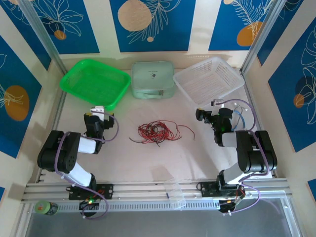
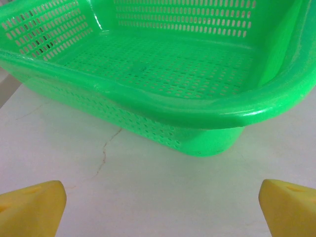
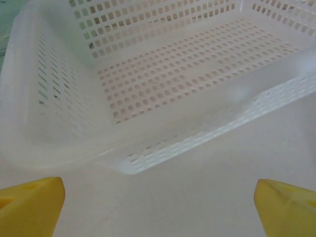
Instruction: Untangle the cables
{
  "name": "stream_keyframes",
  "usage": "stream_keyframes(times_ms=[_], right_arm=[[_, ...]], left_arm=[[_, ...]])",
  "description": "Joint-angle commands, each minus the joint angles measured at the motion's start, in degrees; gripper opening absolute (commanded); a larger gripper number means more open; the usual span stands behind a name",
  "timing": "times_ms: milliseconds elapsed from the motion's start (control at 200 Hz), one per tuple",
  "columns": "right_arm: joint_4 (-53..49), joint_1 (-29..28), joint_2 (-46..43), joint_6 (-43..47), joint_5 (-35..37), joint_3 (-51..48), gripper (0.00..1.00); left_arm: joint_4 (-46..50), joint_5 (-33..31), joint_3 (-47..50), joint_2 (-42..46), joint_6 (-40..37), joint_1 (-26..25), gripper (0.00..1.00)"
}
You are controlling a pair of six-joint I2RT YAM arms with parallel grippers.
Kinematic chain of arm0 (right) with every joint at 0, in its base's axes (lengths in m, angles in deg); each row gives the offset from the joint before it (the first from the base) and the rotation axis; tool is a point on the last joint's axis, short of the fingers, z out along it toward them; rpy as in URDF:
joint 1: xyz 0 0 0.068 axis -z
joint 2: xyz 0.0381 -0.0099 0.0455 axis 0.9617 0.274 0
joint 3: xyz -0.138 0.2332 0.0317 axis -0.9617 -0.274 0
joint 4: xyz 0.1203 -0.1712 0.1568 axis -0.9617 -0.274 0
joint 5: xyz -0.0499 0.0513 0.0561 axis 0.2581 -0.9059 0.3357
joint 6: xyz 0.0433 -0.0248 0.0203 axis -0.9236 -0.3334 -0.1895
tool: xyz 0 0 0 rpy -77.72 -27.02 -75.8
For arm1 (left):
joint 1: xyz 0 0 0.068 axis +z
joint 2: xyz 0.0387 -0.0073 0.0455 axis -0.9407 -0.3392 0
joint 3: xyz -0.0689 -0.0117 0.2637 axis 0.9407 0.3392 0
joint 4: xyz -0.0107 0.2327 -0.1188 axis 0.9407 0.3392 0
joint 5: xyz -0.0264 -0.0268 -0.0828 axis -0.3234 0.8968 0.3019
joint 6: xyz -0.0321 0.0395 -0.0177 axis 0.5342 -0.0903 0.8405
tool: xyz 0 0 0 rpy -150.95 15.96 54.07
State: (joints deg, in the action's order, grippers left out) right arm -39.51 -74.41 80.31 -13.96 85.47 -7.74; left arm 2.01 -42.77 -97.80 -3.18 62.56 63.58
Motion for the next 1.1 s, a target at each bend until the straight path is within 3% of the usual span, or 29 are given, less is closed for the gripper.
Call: stream_keyframes(times_ms=[0, 965, 1005, 1095], right_arm=[[0.90, -0.02, -0.12, -0.11, 0.14, -0.12, 0.99], [0.98, 0.14, -0.19, -0.11, -0.04, -0.18, 1.00], [1.50, 0.06, -0.40, -0.31, 0.34, -0.28, 0.95], [-6.88, -1.17, -7.03, -0.43, 4.33, 1.33, 0.94]], left_arm=[[-1.37, 0.53, -0.49, 0.59, -0.05, 0.35, 1.00], [-0.62, 0.42, -0.87, 0.63, 0.05, 0.44, 1.00], [-1.00, -1.94, -0.67, 1.10, 0.34, 0.22, 1.00], [-2.51, -0.96, 1.53, 4.53, -1.04, -0.49, 1.00]])
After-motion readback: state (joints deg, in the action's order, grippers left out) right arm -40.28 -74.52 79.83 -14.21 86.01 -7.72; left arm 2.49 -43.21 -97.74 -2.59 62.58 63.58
